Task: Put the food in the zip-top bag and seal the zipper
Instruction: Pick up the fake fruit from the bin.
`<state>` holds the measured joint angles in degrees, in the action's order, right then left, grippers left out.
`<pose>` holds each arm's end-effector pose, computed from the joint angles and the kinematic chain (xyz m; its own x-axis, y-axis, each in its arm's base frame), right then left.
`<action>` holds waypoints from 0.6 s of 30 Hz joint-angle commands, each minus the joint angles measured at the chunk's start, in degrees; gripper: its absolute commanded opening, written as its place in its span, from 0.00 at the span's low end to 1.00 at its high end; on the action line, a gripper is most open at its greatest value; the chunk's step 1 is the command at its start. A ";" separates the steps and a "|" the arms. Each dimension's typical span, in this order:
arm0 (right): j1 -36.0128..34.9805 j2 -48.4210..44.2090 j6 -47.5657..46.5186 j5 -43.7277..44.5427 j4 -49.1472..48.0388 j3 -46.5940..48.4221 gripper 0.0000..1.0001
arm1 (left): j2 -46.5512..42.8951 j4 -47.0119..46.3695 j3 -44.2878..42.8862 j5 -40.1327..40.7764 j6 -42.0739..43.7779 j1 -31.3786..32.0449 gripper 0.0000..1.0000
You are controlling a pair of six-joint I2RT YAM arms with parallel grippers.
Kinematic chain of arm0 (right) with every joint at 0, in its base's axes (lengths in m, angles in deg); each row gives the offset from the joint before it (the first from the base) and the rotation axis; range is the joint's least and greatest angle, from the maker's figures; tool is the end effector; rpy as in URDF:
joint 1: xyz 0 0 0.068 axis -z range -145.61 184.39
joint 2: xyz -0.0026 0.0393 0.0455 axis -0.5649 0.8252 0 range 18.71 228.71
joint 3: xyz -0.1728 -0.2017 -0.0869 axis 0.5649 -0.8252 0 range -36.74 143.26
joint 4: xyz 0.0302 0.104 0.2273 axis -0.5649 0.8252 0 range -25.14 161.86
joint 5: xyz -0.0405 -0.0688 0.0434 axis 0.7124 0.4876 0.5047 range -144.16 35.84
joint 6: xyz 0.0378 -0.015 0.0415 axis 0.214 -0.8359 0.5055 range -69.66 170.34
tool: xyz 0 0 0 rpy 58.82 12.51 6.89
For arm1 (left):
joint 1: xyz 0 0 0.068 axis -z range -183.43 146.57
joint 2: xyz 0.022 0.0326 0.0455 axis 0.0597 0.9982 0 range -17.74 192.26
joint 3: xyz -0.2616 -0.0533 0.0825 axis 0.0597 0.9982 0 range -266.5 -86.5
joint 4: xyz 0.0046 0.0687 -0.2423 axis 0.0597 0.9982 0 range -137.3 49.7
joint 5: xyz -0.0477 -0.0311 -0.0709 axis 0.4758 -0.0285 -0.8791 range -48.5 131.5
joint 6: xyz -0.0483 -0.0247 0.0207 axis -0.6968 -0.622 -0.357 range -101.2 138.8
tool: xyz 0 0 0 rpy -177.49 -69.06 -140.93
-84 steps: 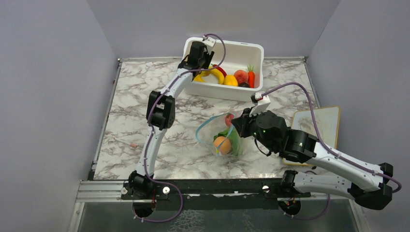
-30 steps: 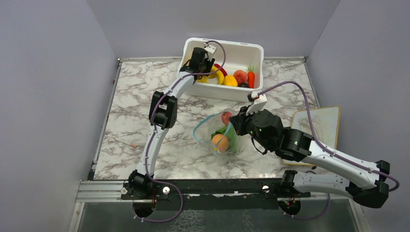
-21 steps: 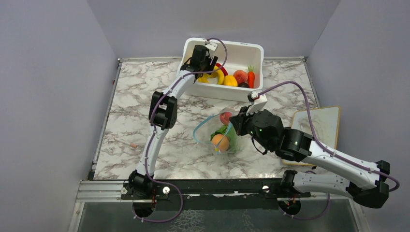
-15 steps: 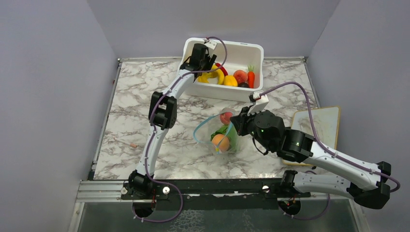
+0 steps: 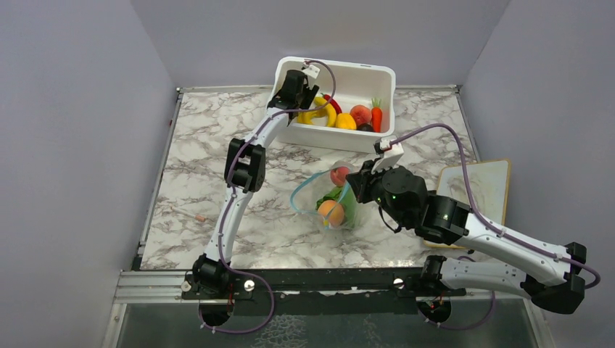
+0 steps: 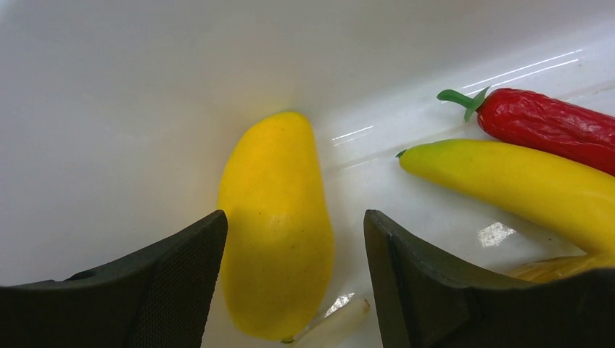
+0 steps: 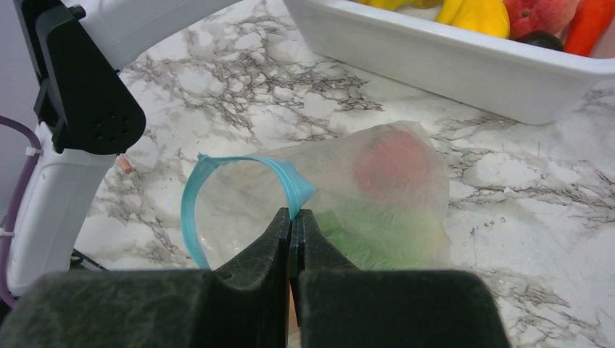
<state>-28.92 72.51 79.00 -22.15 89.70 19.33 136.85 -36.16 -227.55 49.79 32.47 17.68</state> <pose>0.1064 0.1625 0.3593 -0.4091 0.0915 -0.9079 -0.3893 0.8824 0.2643 0.5728 -0.2146 0.1851 -0.3231 0.3754 -0.8688 0.3194 0.9074 0.2733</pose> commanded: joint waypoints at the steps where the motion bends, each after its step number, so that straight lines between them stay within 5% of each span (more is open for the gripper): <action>1: -0.23 -2.63 -0.44 2.98 -5.14 -2.45 0.01 | 4.74 0.88 -1.21 1.17 0.48 -0.20 0.72; 4: -0.23 -3.69 -1.77 2.04 -6.11 -3.00 0.01 | 6.23 1.34 -1.36 2.06 -0.01 -0.36 0.68; 8: -0.23 -2.44 -0.61 -0.01 -2.47 -1.95 0.01 | 5.76 2.27 -0.69 -1.43 -2.79 -0.32 0.42; 18: -0.19 -7.16 0.08 -0.05 -2.50 -4.53 0.01 | -1.22 6.03 4.30 -9.47 -8.69 3.49 0.46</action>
<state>-28.92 67.57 78.65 -22.15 88.08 15.44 136.13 -40.12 -225.04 47.06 29.68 18.03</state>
